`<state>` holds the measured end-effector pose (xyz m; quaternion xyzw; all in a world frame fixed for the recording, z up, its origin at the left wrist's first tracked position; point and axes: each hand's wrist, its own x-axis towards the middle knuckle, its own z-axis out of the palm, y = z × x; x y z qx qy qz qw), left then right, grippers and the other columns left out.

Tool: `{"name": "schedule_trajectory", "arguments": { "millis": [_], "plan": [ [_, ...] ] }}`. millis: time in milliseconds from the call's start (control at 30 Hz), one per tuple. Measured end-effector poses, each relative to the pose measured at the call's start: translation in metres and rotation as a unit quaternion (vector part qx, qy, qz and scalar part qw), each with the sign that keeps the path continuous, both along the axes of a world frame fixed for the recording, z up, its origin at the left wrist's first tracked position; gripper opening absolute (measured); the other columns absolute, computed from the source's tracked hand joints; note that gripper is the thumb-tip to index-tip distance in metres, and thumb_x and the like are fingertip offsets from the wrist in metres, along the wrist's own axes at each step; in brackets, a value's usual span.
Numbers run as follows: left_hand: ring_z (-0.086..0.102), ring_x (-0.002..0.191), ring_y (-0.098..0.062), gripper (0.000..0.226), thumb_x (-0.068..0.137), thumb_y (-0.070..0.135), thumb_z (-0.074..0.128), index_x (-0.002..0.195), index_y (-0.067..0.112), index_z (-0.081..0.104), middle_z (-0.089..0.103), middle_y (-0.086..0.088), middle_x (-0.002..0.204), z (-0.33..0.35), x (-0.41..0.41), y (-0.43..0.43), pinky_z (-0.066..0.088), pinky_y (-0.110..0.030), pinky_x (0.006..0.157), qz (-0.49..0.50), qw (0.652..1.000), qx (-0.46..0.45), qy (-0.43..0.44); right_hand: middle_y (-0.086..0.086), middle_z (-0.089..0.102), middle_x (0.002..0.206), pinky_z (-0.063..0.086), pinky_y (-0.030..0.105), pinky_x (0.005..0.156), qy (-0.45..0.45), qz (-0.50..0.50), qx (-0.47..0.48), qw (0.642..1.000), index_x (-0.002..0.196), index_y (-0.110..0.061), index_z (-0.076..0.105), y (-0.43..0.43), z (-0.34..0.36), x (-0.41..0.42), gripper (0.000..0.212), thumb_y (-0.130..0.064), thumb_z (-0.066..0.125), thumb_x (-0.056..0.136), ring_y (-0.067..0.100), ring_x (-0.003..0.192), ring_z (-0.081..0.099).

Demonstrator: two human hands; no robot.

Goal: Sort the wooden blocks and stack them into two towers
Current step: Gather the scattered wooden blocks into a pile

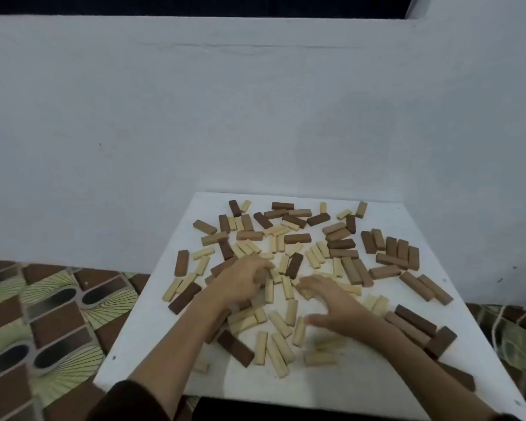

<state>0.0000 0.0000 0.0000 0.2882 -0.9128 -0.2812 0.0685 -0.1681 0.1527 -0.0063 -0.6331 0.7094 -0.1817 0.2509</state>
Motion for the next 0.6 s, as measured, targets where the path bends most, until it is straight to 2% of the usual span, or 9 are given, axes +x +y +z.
{"name": "schedule_trajectory", "arguments": {
  "millis": [67,167,267,433,600],
  "plan": [
    [0.039,0.126,-0.019,0.052,0.082,-0.009,0.045,0.13,0.011,0.052,0.047,-0.004,0.134,-0.003,0.009,0.006,0.032,-0.02,0.098,-0.005,0.999,-0.012,-0.033,-0.008,0.02,0.151,0.019,0.025,0.11,0.029,0.04,0.057,0.997,0.144,-0.025,0.029,0.006,-0.001,0.009,0.073,-0.028,0.069,0.083,0.012,0.139,0.016],
    [0.034,0.127,-0.021,0.062,0.08,-0.012,0.043,0.135,0.014,0.045,0.039,-0.001,0.139,-0.013,0.019,0.008,0.037,-0.03,0.099,-0.017,0.993,-0.069,-0.092,-0.013,-0.001,0.156,0.017,0.036,0.116,0.094,0.096,0.133,0.982,0.149,-0.031,0.013,0.012,-0.005,0.018,0.099,-0.03,0.078,0.074,0.015,0.143,0.005],
    [0.03,0.125,-0.02,0.07,0.081,-0.009,0.046,0.142,0.024,0.037,0.032,0.004,0.145,-0.017,0.029,0.005,0.035,-0.024,0.093,-0.051,0.984,-0.101,-0.137,-0.014,-0.011,0.156,0.018,0.041,0.116,0.159,0.135,0.164,0.964,0.15,-0.032,0.004,0.009,-0.012,0.019,0.11,-0.031,0.081,0.07,0.019,0.143,0.002],
    [0.025,0.13,-0.023,0.071,0.083,0.003,0.056,0.146,0.021,0.029,0.027,0.0,0.147,-0.02,0.035,0.001,0.028,-0.032,0.107,-0.079,0.979,-0.062,-0.175,-0.011,-0.001,0.157,0.021,0.041,0.115,0.188,0.152,0.152,0.958,0.15,-0.027,0.011,-0.005,-0.021,0.013,0.101,-0.028,0.078,0.074,0.02,0.141,0.009],
    [0.021,0.134,-0.022,0.073,0.085,0.009,0.06,0.148,0.021,0.024,0.021,0.0,0.151,-0.02,0.037,0.001,0.025,-0.031,0.109,-0.09,0.98,-0.052,-0.171,-0.002,0.02,0.149,0.027,0.031,0.109,0.182,0.147,0.109,0.966,0.146,-0.019,0.026,-0.014,-0.024,0.005,0.081,-0.025,0.072,0.08,0.021,0.131,0.026]
  ]
}}
